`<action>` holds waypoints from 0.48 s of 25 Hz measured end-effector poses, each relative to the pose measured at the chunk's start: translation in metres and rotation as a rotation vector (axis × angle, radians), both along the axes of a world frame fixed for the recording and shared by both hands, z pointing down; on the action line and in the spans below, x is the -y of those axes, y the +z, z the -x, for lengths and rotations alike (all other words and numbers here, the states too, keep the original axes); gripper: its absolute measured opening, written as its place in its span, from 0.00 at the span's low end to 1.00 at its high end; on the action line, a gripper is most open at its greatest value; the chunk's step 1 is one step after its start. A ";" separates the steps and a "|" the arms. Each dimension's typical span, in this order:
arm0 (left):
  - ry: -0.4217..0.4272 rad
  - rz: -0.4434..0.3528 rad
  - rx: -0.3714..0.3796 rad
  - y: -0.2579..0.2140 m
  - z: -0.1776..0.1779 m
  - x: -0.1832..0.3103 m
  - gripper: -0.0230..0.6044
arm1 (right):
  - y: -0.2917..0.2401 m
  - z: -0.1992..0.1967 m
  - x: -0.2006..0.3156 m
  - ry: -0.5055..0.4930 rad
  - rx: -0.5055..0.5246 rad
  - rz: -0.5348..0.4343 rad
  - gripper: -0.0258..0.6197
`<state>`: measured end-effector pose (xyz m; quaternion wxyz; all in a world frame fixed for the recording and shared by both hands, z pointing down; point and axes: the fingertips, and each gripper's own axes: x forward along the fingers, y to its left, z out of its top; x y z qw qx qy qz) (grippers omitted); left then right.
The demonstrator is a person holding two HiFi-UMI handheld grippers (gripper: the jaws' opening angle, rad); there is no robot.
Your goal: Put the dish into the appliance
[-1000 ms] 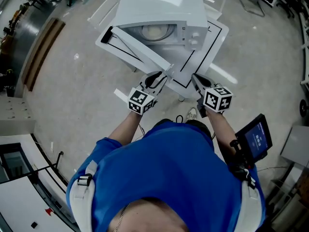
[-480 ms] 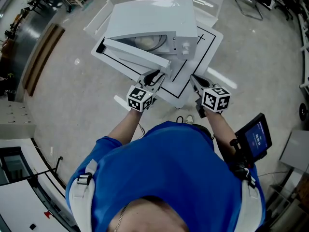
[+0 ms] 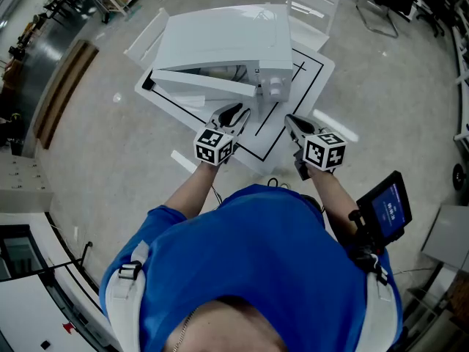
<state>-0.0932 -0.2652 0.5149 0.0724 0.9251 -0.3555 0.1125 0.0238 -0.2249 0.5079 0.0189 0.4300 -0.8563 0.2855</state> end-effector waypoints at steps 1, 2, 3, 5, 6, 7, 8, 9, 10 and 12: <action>-0.003 0.002 -0.001 0.000 -0.002 0.005 0.22 | 0.000 -0.002 0.003 -0.001 -0.001 -0.001 0.04; -0.006 0.005 -0.002 0.000 -0.004 0.010 0.22 | 0.000 -0.003 0.006 -0.002 -0.001 -0.002 0.04; -0.010 0.007 -0.003 0.000 -0.004 0.013 0.22 | 0.000 -0.003 0.006 -0.003 -0.002 -0.003 0.04; -0.018 0.012 -0.008 0.000 0.001 0.013 0.22 | -0.001 0.002 0.003 -0.002 -0.004 -0.007 0.04; -0.022 0.013 -0.010 0.000 0.004 0.013 0.22 | -0.001 0.004 0.001 -0.002 -0.005 -0.009 0.04; -0.026 0.013 -0.012 0.000 0.005 0.015 0.22 | -0.002 0.005 0.001 -0.002 -0.005 -0.010 0.04; -0.029 0.015 -0.014 0.000 0.002 0.020 0.22 | -0.002 0.002 0.004 -0.001 -0.005 -0.011 0.04; -0.032 0.017 -0.015 0.000 -0.002 0.027 0.22 | -0.002 -0.003 0.009 -0.001 -0.005 -0.011 0.04; -0.035 0.020 -0.015 0.000 -0.007 0.034 0.22 | -0.002 -0.008 0.015 -0.002 -0.005 -0.010 0.04; -0.037 0.025 -0.017 0.000 -0.012 0.042 0.22 | -0.001 -0.012 0.020 -0.002 -0.004 -0.008 0.04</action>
